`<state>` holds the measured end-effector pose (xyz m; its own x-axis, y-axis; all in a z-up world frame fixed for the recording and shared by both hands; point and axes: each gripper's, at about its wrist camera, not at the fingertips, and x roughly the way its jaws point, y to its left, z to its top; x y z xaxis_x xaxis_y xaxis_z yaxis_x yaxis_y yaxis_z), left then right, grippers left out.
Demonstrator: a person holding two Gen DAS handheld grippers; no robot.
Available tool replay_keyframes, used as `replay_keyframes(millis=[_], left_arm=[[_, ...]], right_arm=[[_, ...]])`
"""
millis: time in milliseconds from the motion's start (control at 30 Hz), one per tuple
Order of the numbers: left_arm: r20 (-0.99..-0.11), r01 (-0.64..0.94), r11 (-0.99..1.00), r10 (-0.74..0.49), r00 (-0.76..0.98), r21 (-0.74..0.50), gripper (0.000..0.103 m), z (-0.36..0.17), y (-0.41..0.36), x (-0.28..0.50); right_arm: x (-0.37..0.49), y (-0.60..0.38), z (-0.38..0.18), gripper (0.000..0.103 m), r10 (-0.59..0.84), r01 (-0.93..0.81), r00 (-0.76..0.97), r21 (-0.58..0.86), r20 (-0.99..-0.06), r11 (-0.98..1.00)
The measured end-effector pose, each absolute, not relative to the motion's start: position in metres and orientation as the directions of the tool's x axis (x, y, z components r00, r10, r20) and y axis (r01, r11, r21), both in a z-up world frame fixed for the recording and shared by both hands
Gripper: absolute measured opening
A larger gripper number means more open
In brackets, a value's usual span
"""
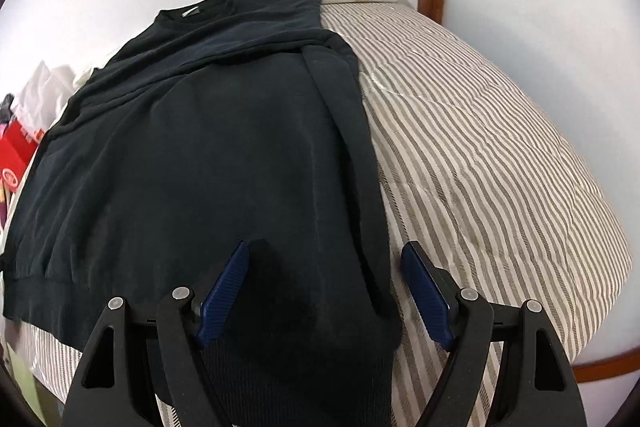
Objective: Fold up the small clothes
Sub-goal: 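Grasp the sweatshirt side edge with the right tool, then lift the held side edge and fold it over the body with the right tool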
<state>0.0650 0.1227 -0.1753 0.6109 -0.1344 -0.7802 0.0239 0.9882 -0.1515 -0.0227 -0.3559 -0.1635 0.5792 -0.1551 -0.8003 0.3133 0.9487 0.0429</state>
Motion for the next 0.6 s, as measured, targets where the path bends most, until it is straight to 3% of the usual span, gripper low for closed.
replay_keyframes(millis=[67,133,167,233,333,433,600], left_arm=[[-0.783,0.011,0.992,-0.104,0.613,-0.123,0.053,-0.176,0.117,0.066],[-0.792,-0.007,0.997,-0.058,0.607,-0.078,0.05,-0.175,0.11,0.069],[-0.796,-0.009,0.998,-0.038,0.605,-0.054,0.045,-0.175,0.106,0.071],[-0.797,0.003,0.999,-0.045,0.602,-0.055,0.027,-0.175,0.098,0.074],[-0.804,-0.017,0.998,-0.043,0.593,-0.066,0.01,-0.174,0.094,0.078],[-0.809,-0.053,0.996,-0.025,0.587,-0.069,0.007,-0.17,0.093,0.076],[-0.783,-0.042,0.991,-0.074,0.618,-0.127,0.007,-0.158,0.096,0.056]], right_arm=[[-0.017,-0.356,-0.164,0.076,-0.154,0.314,0.587,0.048,-0.795,0.948],[-0.009,-0.353,-0.164,0.064,-0.142,0.301,0.601,0.058,-0.787,0.952],[-0.006,-0.351,-0.164,0.06,-0.142,0.296,0.602,0.055,-0.785,0.954],[0.002,-0.344,-0.162,0.037,-0.14,0.285,0.608,0.05,-0.782,0.957],[0.009,-0.334,-0.161,0.018,-0.133,0.25,0.62,0.034,-0.773,0.968],[0.005,-0.333,-0.159,0.012,-0.139,0.227,0.639,0.013,-0.756,0.974],[-0.01,-0.345,-0.153,0.011,-0.09,0.214,0.666,0.074,-0.74,0.974]])
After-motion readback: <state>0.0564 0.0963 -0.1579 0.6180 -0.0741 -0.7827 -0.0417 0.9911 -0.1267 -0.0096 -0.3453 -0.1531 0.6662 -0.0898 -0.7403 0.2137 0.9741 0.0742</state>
